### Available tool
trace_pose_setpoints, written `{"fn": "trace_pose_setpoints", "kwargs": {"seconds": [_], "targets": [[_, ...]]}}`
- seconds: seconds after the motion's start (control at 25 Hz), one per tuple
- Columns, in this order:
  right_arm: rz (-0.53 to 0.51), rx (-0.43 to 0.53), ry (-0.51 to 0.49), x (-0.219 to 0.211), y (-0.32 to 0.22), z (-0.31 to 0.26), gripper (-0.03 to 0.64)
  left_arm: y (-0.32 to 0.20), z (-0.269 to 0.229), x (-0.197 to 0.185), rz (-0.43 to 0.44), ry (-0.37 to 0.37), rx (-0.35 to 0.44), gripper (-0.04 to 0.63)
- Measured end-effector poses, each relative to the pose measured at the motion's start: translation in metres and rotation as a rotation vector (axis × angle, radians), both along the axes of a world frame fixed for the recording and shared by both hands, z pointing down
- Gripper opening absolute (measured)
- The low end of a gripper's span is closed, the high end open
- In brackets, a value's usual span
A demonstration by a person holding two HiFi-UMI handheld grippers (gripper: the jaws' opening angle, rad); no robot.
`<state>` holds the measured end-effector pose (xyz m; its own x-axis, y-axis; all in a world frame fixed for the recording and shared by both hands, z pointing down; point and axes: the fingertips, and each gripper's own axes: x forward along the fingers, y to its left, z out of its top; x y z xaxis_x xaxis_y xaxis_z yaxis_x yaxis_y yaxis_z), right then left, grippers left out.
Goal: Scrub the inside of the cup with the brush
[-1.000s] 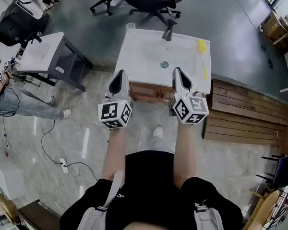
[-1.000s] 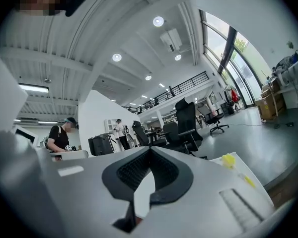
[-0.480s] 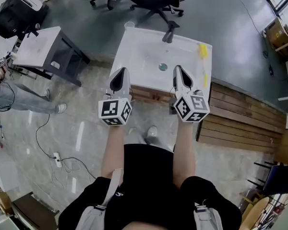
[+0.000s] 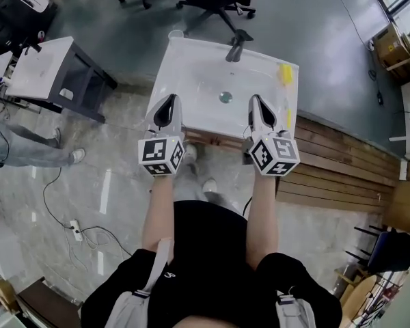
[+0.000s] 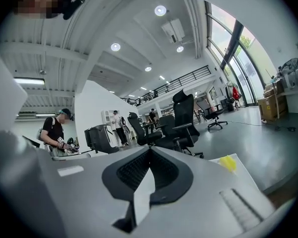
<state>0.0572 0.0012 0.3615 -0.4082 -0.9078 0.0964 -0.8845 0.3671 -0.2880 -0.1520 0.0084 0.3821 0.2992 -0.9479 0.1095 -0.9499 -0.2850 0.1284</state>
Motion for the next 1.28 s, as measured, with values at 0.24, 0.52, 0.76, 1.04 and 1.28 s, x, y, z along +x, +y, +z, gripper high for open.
{"fn": "trace_pose_setpoints", "kwargs": {"seconds": [0.24,0.52,0.76,1.04,1.28], "targets": [[0.027,-0.022,0.004,0.006,-0.026,0.012,-0.003,-0.035,0.021,-0.003,0.021,-0.022,-0.039,0.002],[-0.022,0.004,-0.012,-0.002,-0.053,0.020,-0.002,-0.070,0.043,-0.001,0.046,-0.047,-0.075,0.020],[-0.059,-0.006,0.008,-0.010,-0.068,0.034,-0.002,-0.090,0.066,0.004,0.074,-0.047,-0.108,0.072],[-0.055,-0.038,0.022,-0.008,-0.085,0.045,-0.002,-0.114,0.084,0.001,0.086,-0.033,-0.118,0.138],[-0.055,-0.063,0.041,-0.017,-0.101,0.054,-0.002,-0.136,0.094,-0.009,0.101,0.000,-0.097,0.203]]}}
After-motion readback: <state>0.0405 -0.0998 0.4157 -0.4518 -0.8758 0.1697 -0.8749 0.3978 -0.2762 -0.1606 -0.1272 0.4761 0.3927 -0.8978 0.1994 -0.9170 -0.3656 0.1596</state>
